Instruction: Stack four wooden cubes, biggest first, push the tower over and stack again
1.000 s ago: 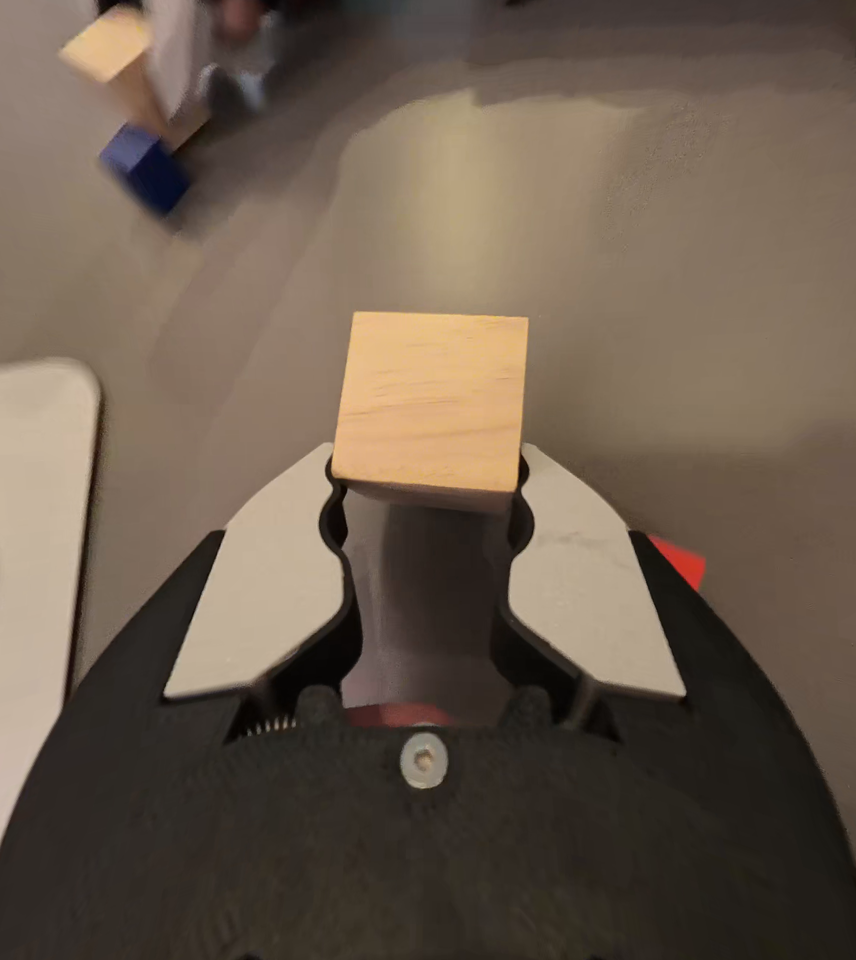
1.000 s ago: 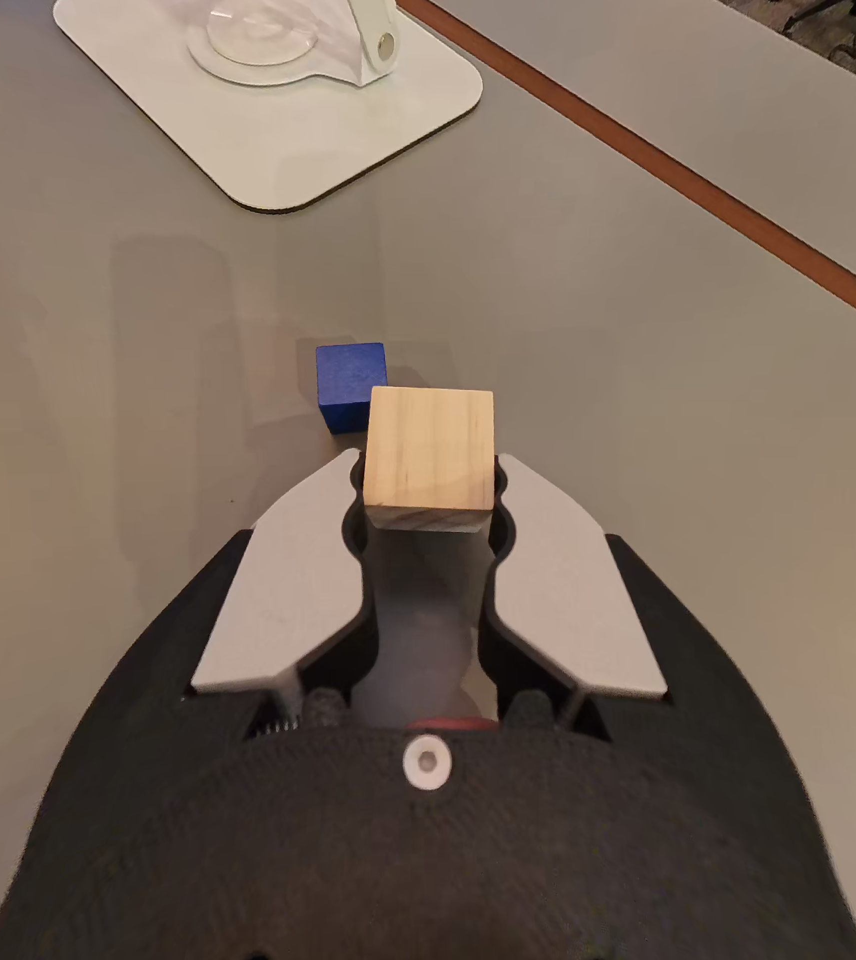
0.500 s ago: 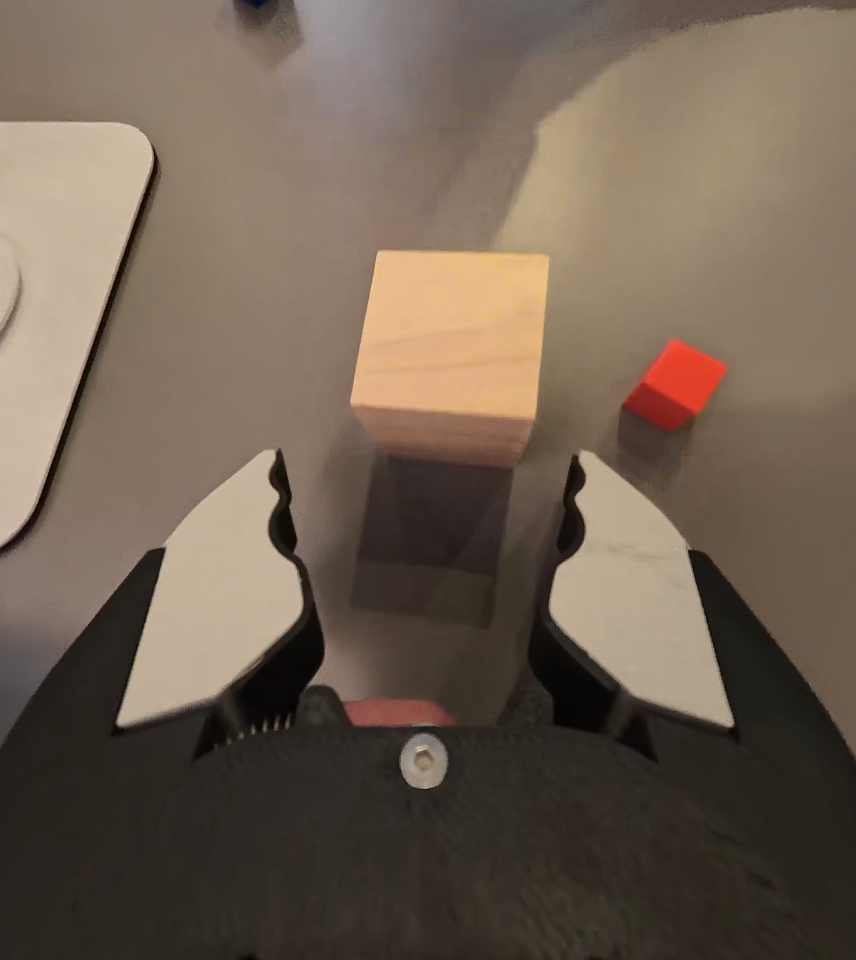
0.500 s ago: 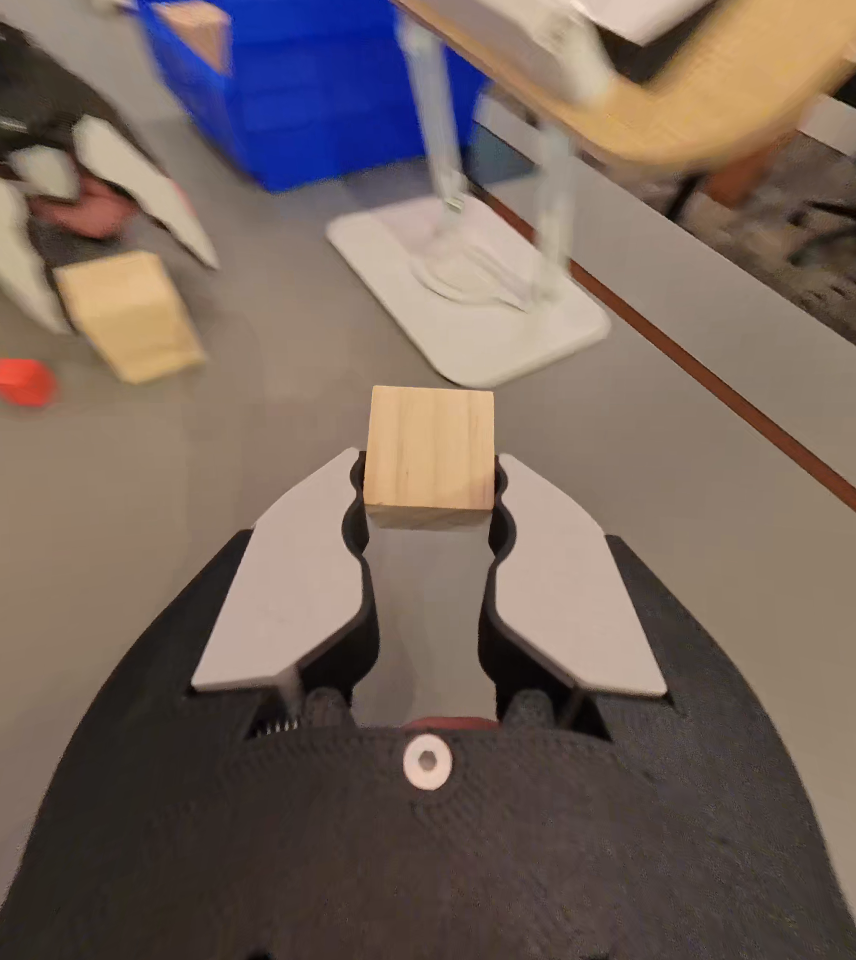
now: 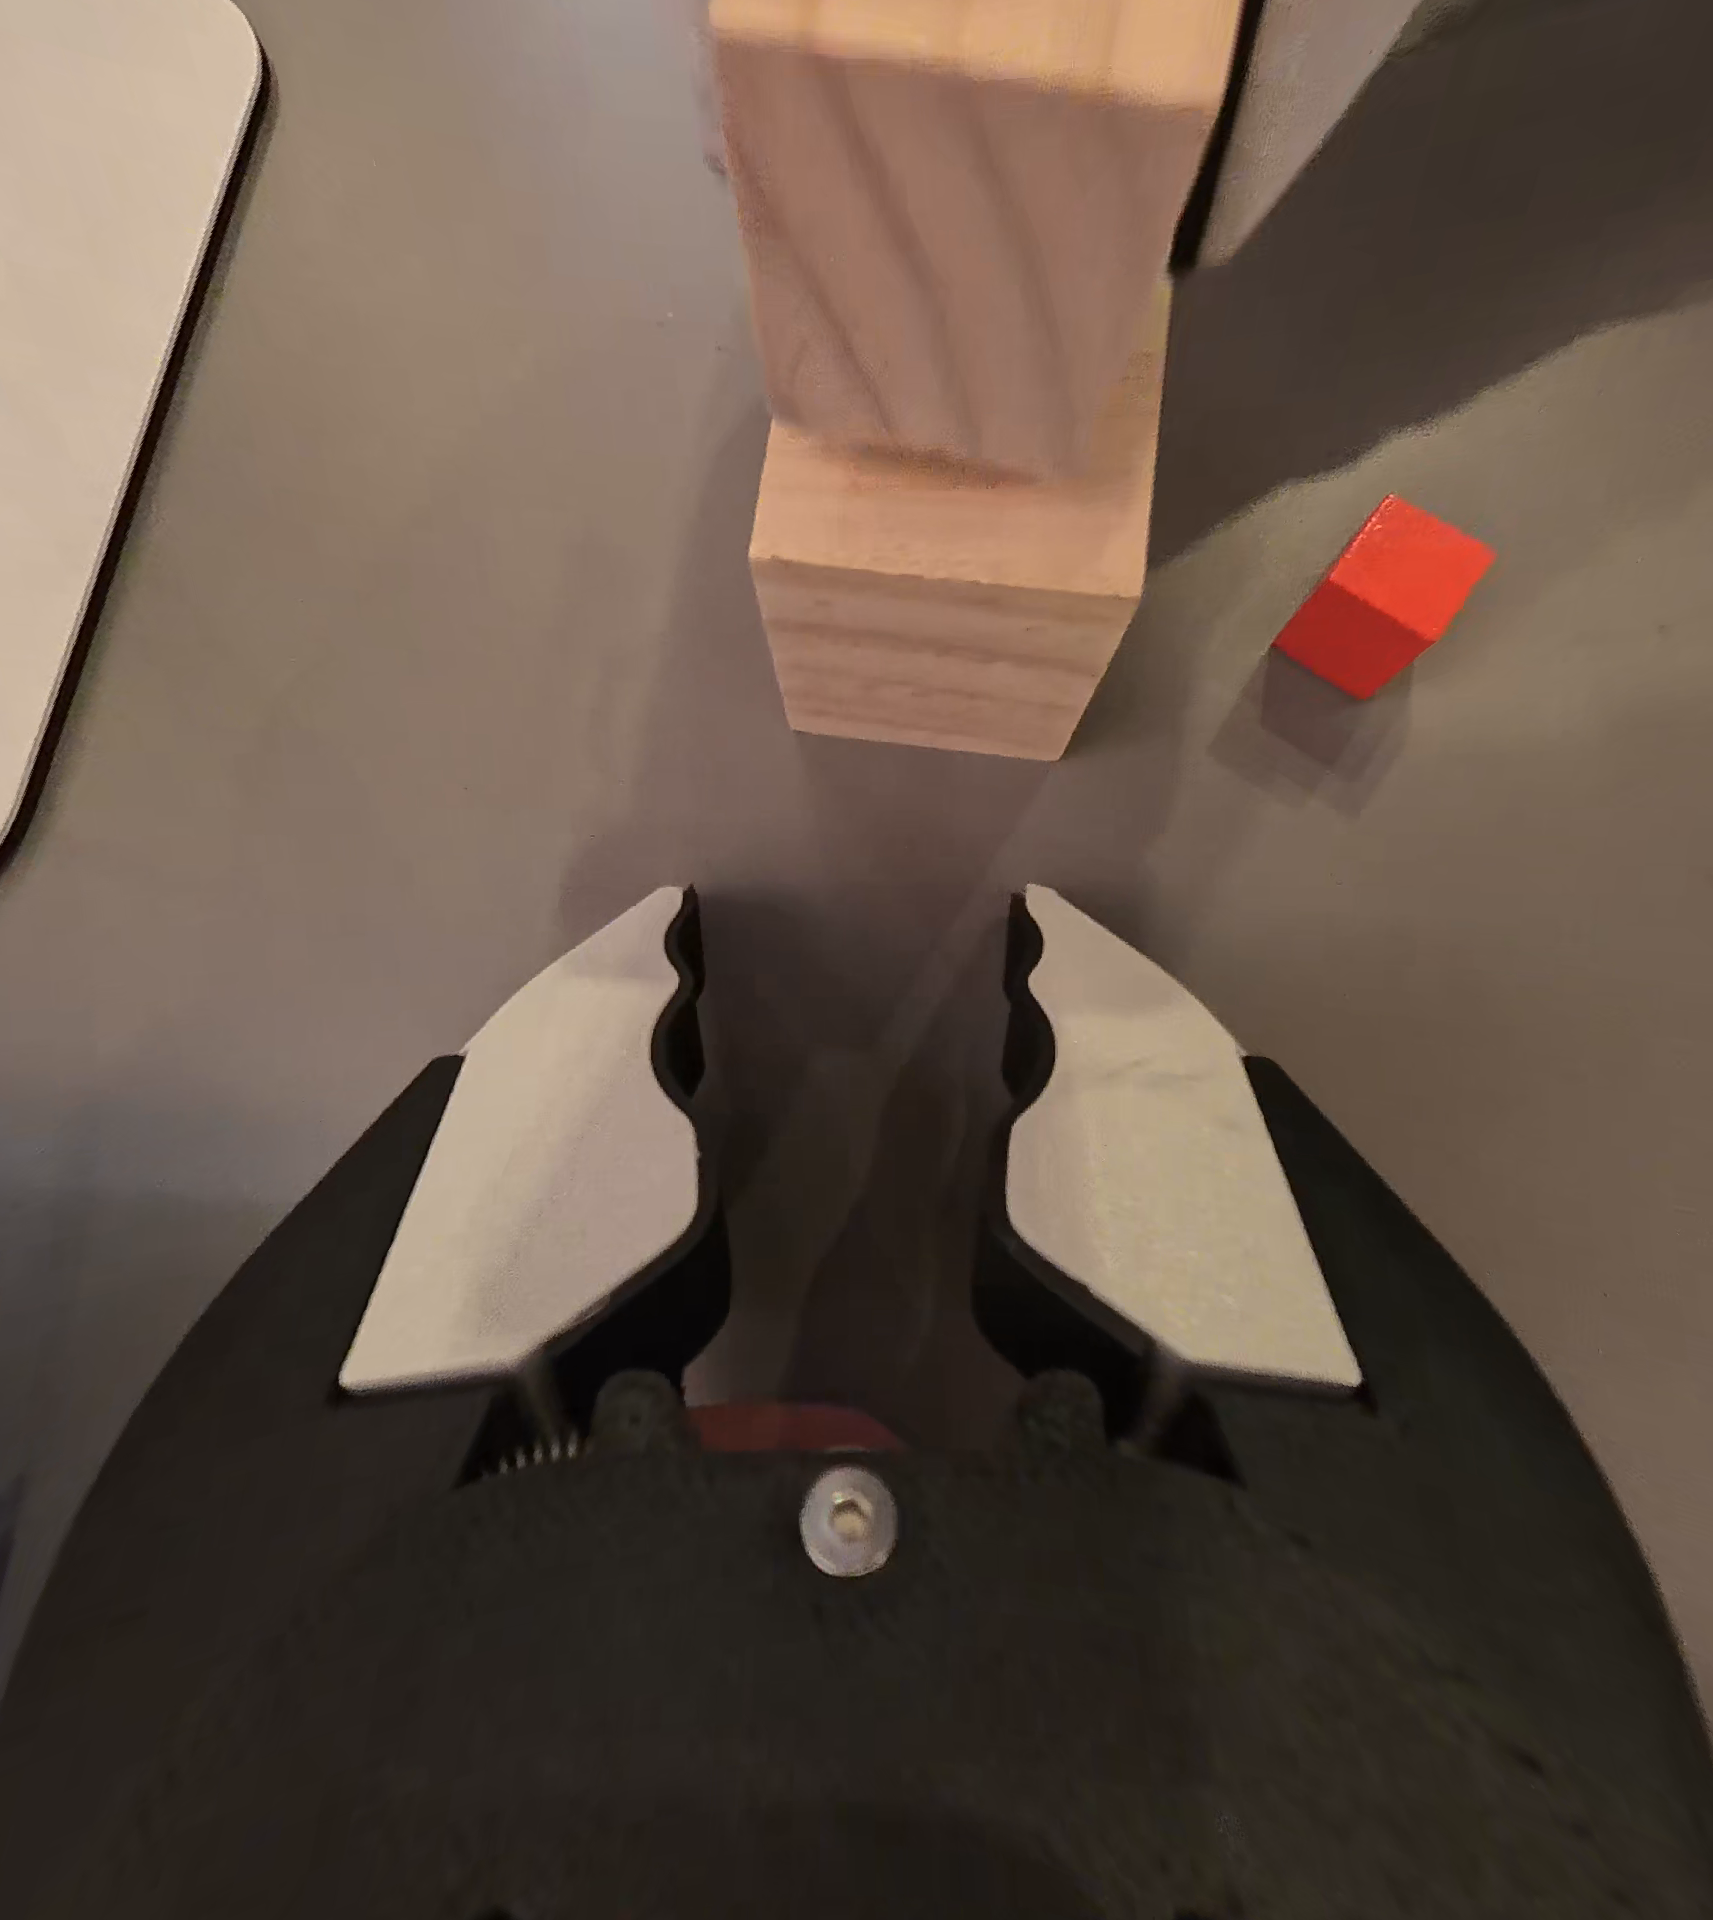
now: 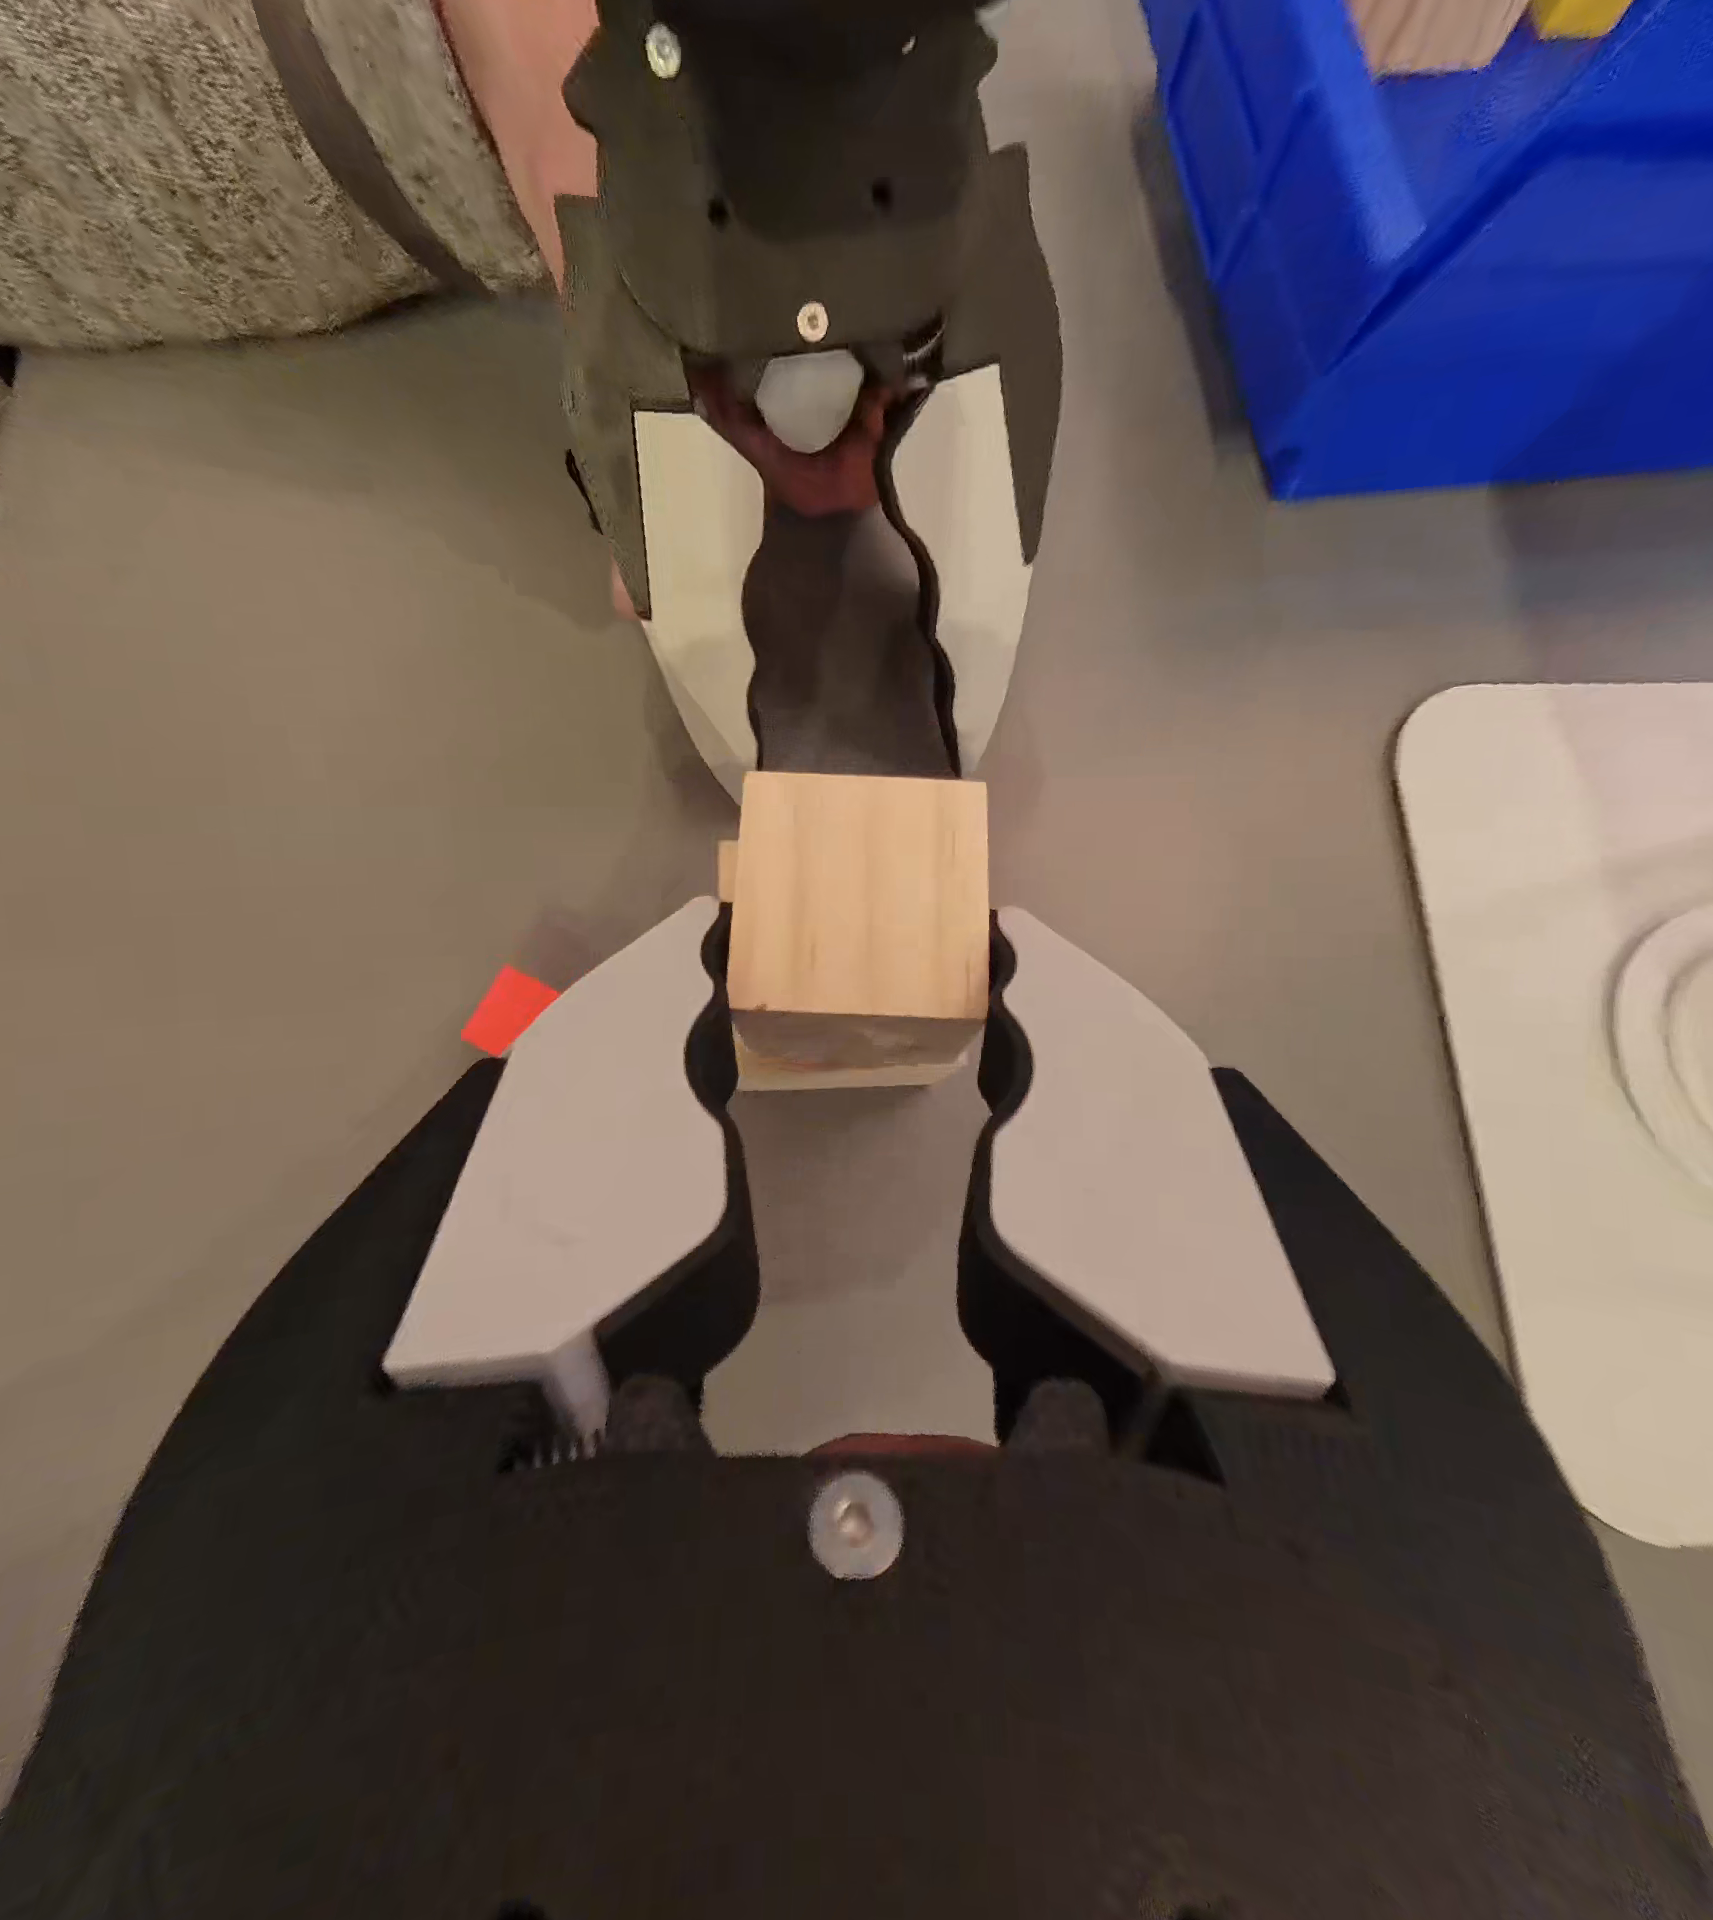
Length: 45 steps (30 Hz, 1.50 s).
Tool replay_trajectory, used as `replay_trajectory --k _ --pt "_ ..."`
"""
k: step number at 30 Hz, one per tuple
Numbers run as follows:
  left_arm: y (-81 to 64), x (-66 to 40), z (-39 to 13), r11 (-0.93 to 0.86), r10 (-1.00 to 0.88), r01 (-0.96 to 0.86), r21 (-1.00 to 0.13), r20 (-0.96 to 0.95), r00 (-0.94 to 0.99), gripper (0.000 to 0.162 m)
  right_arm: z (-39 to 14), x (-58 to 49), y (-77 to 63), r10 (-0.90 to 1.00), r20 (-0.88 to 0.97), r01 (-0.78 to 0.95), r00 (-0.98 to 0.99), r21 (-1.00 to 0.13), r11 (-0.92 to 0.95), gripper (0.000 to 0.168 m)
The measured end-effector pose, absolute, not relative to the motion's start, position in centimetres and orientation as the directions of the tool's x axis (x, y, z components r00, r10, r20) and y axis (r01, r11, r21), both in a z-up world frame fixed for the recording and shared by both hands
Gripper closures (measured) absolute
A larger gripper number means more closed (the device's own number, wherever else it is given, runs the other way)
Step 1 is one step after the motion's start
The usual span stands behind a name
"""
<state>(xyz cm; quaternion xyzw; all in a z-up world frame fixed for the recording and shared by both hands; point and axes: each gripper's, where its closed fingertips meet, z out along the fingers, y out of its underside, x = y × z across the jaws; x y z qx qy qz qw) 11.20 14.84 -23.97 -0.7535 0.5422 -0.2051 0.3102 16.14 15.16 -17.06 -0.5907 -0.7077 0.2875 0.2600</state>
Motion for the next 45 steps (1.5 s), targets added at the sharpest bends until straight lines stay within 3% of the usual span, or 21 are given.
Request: replay_trajectory --k 1,3,4,7,10,13,17,18,20,24,28,33,41,42,45 --pt "14.8 11.2 -24.0 -0.219 -0.945 -0.69 -0.69 -0.026 0.327 0.106 -17.6 16.1 15.1 0.985 0.014 0.698 -0.17 -0.704 0.131 0.123" --pt "14.6 11.2 -24.0 -0.218 -0.948 -0.693 -0.687 -0.019 0.318 0.104 -17.4 15.9 15.1 0.988 0.008 0.675 -0.153 -0.729 0.11 0.117" --pt "14.5 11.2 -24.0 -0.219 -0.949 -0.693 -0.687 -0.016 0.316 0.104 -16.9 16.1 15.2 0.99 0.009 0.662 -0.144 -0.742 0.103 0.101" --pt "14.4 11.2 -24.1 -0.221 -0.95 -0.694 -0.686 -0.009 0.312 0.103 -15.5 18.5 17.2 0.996 0.03 0.625 -0.079 -0.778 0.073 0.093" --pt "14.4 11.2 -24.1 -0.221 -0.951 -0.693 -0.686 -0.005 0.309 0.103 -15.7 24.7 24.3 0.984 0.066 0.611 0.167 -0.79 -0.05 0.098" --pt "14.3 11.2 -24.1 -0.22 -0.954 -0.694 -0.686 0.001 0.301 0.103 -19.2 32.8 31.0 0.912 0.119 0.673 0.393 -0.713 -0.197 0.104" --pt "13.9 11.5 -24.1 -0.202 -0.962 -0.7 -0.685 0.006 0.271 0.103 -23.3 37.3 33.7 0.883 0.122 0.726 0.453 -0.625 -0.286 0.11" --pt "13.9 11.5 -24.1 -0.203 -0.962 -0.699 -0.685 0.008 0.272 0.103 -23.5 37.1 34.0 0.886 0.11 0.718 0.451 -0.634 -0.287 0.109" --pt "13.9 11.5 -24.1 -0.203 -0.963 -0.699 -0.685 0.008 0.271 0.103 -23.5 36.3 34.1 0.898 0.076 0.703 0.434 -0.652 -0.285 0.139" --pt "13.8 11.5 -24.1 -0.2 -0.964 -0.7 -0.686 0.01 0.265 0.103 -19.8 32.4 31.4 0.945 0.011 0.622 0.326 -0.756 -0.205 0.139" --pt "13.1 11.7 -24.1 -0.177 -0.971 -0.705 -0.686 0.006 0.238 0.101 -12.5 24.9 23.3 0.998 0.044 0.533 0.041 -0.846 0.016 0.139" --pt "10.2 13.1 -23.2 -0.14 -0.985 -0.693 -0.707 0.029 0.17 0.088 -11.5 18.3 16.0 0.975 0.073 0.595 -0.212 -0.782 0.188 0.139" --pt "6.9 15.7 -23.2 -0.058 -0.998 -0.705 -0.707 0.023 0.059 0.085 -14.5 16.1 15.1 0.962 0.019 0.687 -0.274 -0.696 0.209 0.139" --pt "6.8 16.0 -23.2 -0.056 -0.998 -0.706 -0.706 0.025 0.054 0.083 -14.5 16.0 15.0 0.963 0.001 0.689 -0.27 -0.699 0.194 0.139" --pt "6.9 17.0 -23.3 -0.029 -0.999 -0.705 -0.709 -0.002 0.043 0.083 -13.6 16.5 15.5 0.971 0.033 0.669 -0.235 -0.719 0.186 0.106"
